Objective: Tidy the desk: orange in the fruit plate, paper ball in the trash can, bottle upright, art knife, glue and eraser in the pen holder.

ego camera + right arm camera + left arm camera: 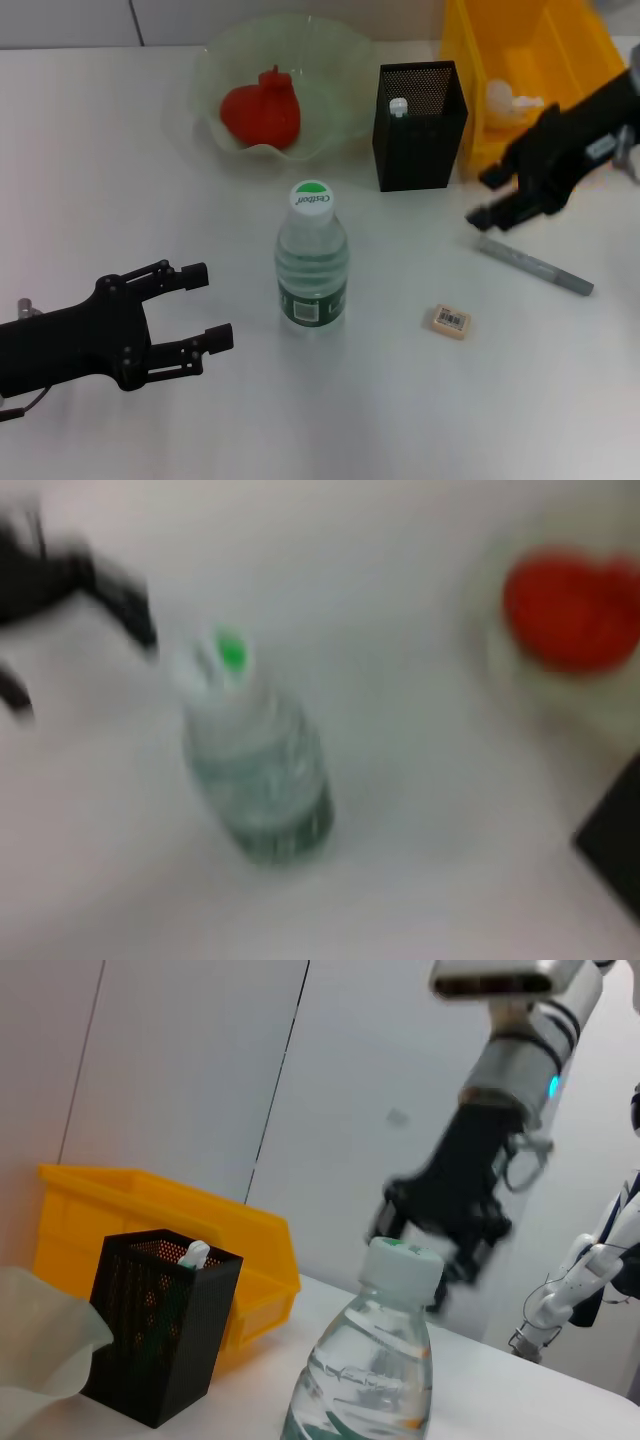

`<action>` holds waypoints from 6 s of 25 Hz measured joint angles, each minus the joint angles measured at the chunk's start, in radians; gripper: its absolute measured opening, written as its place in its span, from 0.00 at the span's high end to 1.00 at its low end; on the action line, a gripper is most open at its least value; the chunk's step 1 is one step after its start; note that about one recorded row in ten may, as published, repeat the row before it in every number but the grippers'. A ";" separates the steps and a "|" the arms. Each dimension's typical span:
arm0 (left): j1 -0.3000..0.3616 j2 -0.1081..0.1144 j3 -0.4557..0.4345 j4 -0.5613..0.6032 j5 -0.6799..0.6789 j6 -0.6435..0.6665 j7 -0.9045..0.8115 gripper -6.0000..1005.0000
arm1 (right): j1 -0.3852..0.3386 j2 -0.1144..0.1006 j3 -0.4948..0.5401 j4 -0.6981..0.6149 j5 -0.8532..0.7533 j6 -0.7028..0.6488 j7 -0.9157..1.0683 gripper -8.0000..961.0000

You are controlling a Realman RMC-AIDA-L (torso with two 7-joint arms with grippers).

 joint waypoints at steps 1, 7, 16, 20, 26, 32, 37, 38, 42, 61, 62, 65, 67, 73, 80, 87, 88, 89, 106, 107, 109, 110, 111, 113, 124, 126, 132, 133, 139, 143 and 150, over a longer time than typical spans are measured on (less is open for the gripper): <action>0.000 0.000 0.000 0.000 0.000 0.000 -0.001 0.16 | 0.005 0.011 -0.090 0.007 -0.064 -0.013 0.023 0.45; 0.000 0.000 0.000 0.000 0.000 -0.001 -0.002 0.16 | -0.008 0.015 -0.281 0.095 -0.078 0.069 0.069 0.45; -0.006 0.000 0.000 0.000 0.000 -0.004 -0.003 0.16 | -0.015 0.018 -0.494 0.267 -0.062 0.280 0.128 0.47; -0.009 0.000 0.000 0.000 0.000 -0.008 -0.003 0.16 | -0.014 0.018 -0.516 0.275 -0.042 0.295 0.136 0.48; -0.017 -0.004 0.000 0.000 0.000 -0.017 -0.003 0.16 | -0.014 0.018 -0.526 0.289 -0.031 0.318 0.140 0.51; -0.017 -0.005 0.000 0.000 0.000 -0.020 -0.003 0.16 | -0.013 0.018 -0.553 0.297 -0.032 0.351 0.162 0.60; -0.015 -0.005 0.000 0.000 0.000 -0.020 -0.003 0.16 | -0.018 0.018 -0.551 0.280 -0.031 0.359 0.166 0.73; -0.015 -0.005 0.000 0.000 0.000 -0.020 -0.004 0.16 | -0.022 0.018 -0.544 0.266 -0.030 0.356 0.166 0.73; -0.012 -0.005 0.000 0.000 0.000 -0.021 -0.004 0.16 | -0.063 0.015 -0.446 0.142 -0.024 0.318 0.164 0.72; -0.011 -0.008 0.001 0.000 0.000 -0.017 -0.010 0.16 | 0.173 0.006 -0.025 0.406 -0.098 0.641 0.236 0.68; -0.011 -0.008 0.001 0.000 0.000 -0.017 -0.010 0.16 | 0.172 0.008 -0.037 0.410 -0.099 0.645 0.231 0.68; -0.011 -0.008 0.000 0.000 0.000 -0.016 -0.010 0.16 | 0.170 0.008 -0.042 0.407 -0.099 0.646 0.231 0.68; -0.012 -0.008 0.000 0.000 0.000 -0.018 -0.010 0.16 | 0.163 0.008 -0.042 0.398 -0.094 0.644 0.231 0.67; -0.016 -0.008 0.000 0.000 0.000 -0.021 -0.010 0.16 | 0.122 0.008 -0.042 0.267 -0.084 0.538 0.222 0.58; -0.014 -0.005 0.000 0.000 0.000 -0.021 -0.011 0.16 | 0.050 0.006 -0.075 0.051 -0.123 0.186 0.171 0.37; -0.022 -0.006 0.000 0.003 0.000 -0.021 -0.012 0.16 | -0.018 0.009 -0.175 0.161 -0.187 0.220 0.173 0.37; -0.023 -0.006 0.000 0.003 0.000 -0.021 -0.012 0.16 | -0.019 0.009 -0.178 0.184 -0.188 0.234 0.173 0.37; -0.025 -0.007 0.000 0.003 0.000 -0.022 -0.012 0.16 | -0.019 0.009 -0.180 0.212 -0.191 0.253 0.171 0.37; -0.032 -0.021 0.005 0.000 0.000 -0.034 -0.012 0.16 | 0.014 0.009 -0.205 0.421 -0.217 0.438 0.113 0.44; -0.032 -0.022 0.006 0.000 0.000 -0.036 -0.012 0.16 | 0.014 0.010 -0.205 0.423 -0.217 0.440 0.113 0.49; -0.032 -0.022 0.007 0.000 0.000 -0.038 -0.012 0.16 | 0.014 0.010 -0.205 0.425 -0.216 0.443 0.113 0.57; -0.032 -0.022 0.008 0.000 0.000 -0.038 -0.012 0.16 | 0.014 0.010 -0.205 0.428 -0.216 0.446 0.113 0.61; -0.032 -0.023 0.009 0.000 0.000 -0.039 -0.012 0.16 | 0.014 0.011 -0.205 0.436 -0.215 0.450 0.113 0.65; -0.032 -0.023 0.009 0.000 0.000 -0.039 -0.012 0.16 | 0.015 0.012 -0.205 0.441 -0.215 0.452 0.112 0.70; -0.030 -0.023 0.007 0.000 0.000 -0.037 -0.020 0.16 | -0.006 0.011 -0.193 0.404 -0.164 0.448 0.108 0.84; -0.029 -0.023 0.005 0.000 0.000 -0.035 -0.023 0.16 | -0.030 0.009 -0.186 0.338 -0.136 0.427 0.105 0.85; -0.024 -0.021 0.002 0.000 0.000 -0.030 -0.024 0.16 | -0.105 0.008 -0.092 0.123 0.011 0.383 0.092 0.85; -0.024 -0.022 0.003 0.000 0.000 -0.030 -0.024 0.16 | -0.131 0.009 -0.070 0.071 0.065 0.386 0.080 0.85; -0.022 -0.023 0.009 0.000 0.000 -0.029 -0.024 0.16 | -0.292 0.009 -0.018 0.007 0.554 0.646 -0.145 0.86; -0.021 -0.023 0.006 0.000 0.000 -0.026 -0.024 0.16 | -0.272 0.010 -0.014 0.257 0.801 0.773 -0.391 0.86; -0.020 -0.023 0.006 0.000 0.000 -0.024 -0.024 0.16 | -0.084 0.008 -0.012 0.729 1.029 0.917 -0.696 0.86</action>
